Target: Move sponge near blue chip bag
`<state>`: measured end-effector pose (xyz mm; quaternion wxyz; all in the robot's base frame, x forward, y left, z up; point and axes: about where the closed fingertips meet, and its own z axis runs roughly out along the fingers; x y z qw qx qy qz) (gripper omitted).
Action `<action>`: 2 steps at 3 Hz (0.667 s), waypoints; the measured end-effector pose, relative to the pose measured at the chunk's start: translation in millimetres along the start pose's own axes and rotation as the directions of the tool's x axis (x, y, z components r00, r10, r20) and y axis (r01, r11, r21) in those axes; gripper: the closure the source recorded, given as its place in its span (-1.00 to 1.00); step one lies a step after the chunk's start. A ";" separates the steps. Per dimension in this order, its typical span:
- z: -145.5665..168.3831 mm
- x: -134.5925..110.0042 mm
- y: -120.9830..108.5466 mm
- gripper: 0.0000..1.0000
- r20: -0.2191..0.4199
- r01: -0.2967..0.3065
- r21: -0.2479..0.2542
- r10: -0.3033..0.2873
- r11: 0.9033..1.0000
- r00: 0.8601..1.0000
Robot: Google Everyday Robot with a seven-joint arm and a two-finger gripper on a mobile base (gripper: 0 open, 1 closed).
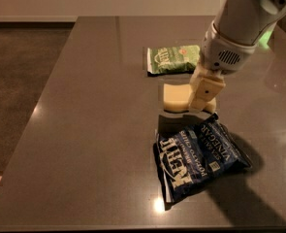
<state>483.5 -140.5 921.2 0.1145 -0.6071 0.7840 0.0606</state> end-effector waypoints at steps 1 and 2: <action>-0.1 -1.5 -1.1 -1.00 0.004 0.001 0.007 -0.001 1.000 1.000; -0.1 -1.5 -1.1 -1.00 0.004 0.001 0.007 -0.001 1.000 1.000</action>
Offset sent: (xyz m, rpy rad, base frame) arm 0.0013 0.0010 0.0005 0.0024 -0.0075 -0.0007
